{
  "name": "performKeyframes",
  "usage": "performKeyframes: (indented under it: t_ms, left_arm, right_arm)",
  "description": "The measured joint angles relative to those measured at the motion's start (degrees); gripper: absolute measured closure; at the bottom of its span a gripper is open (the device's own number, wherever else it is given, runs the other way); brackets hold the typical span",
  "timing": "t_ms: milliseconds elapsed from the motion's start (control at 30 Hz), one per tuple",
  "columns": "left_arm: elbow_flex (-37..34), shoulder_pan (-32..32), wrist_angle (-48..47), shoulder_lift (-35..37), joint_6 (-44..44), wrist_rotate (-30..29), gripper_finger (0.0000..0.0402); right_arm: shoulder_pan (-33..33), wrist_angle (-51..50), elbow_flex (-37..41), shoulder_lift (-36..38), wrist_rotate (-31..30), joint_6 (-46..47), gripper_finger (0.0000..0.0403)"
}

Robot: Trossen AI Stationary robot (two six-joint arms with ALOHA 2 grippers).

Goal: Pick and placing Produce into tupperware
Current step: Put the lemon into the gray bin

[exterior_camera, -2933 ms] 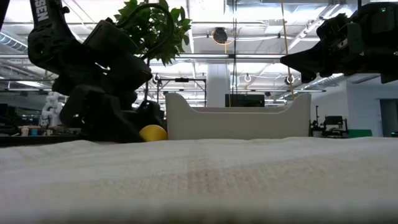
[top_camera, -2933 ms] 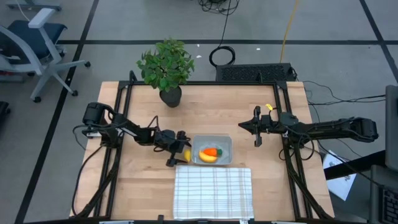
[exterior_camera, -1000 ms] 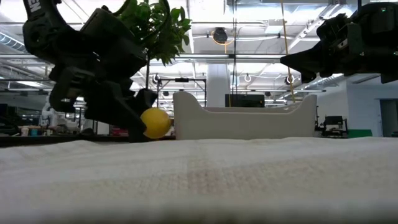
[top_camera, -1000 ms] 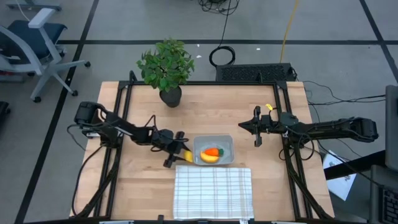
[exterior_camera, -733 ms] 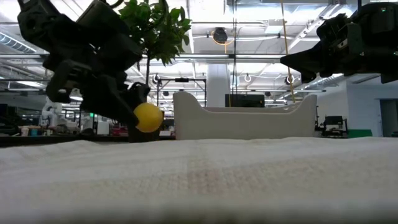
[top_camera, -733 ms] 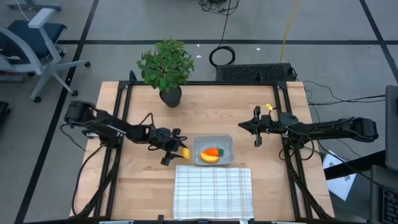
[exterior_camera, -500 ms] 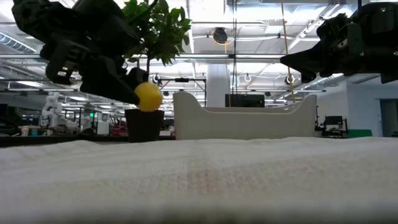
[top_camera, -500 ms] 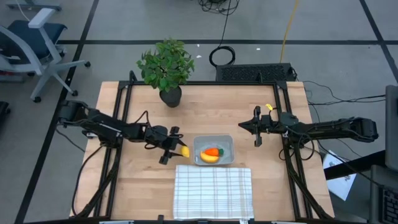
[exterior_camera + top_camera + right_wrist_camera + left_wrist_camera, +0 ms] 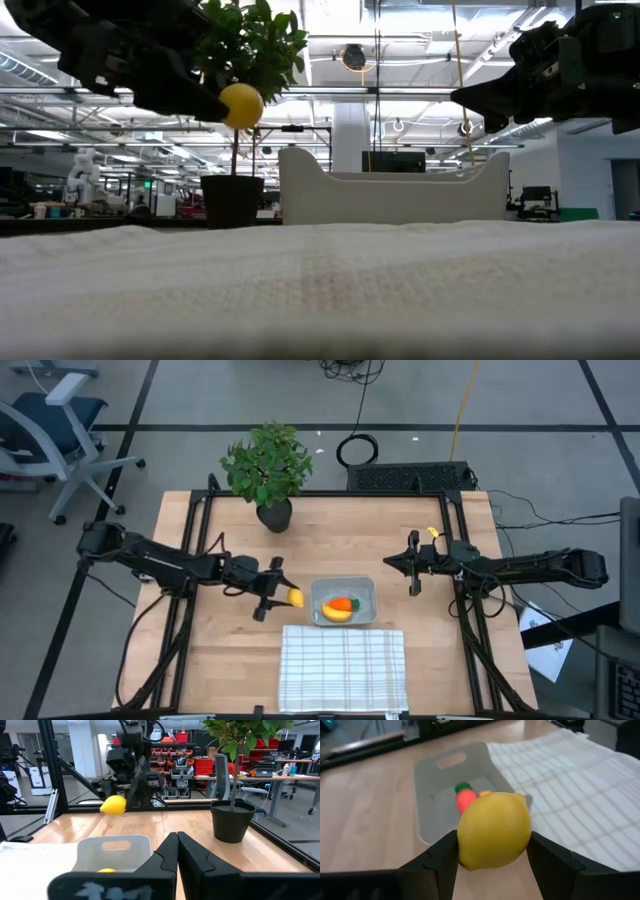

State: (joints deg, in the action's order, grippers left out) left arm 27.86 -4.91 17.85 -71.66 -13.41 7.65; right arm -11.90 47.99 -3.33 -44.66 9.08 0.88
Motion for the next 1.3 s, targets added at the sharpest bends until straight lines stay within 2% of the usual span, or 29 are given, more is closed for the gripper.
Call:
performKeyframes:
  t_ms: [300, 633, 933, 1300]
  left_arm:
    - [0.0, 0.0, 1.76, 5.57, 2.98, -0.2, 0.0192]
    - [0.0, 0.0, 2.35, 8.79, 2.13, 0.02, 0.0192]
    - [1.3, 0.16, 3.11, 7.75, 6.07, -3.78, 0.0192]
    - [12.39, 0.13, -2.63, -0.04, 1.82, -2.94, 0.0192]
  right_arm:
    - [-0.02, 0.0, 0.02, 0.02, 0.0, 0.06, 0.0403]
    - [0.0, -0.02, 0.01, 0.01, 0.0, -0.01, 0.0403]
    - [-0.01, 0.2, 0.0, 0.02, 0.0, 0.03, 0.0403]
    - [-0.01, 0.46, 0.01, 0.0, 0.0, 0.14, 0.0403]
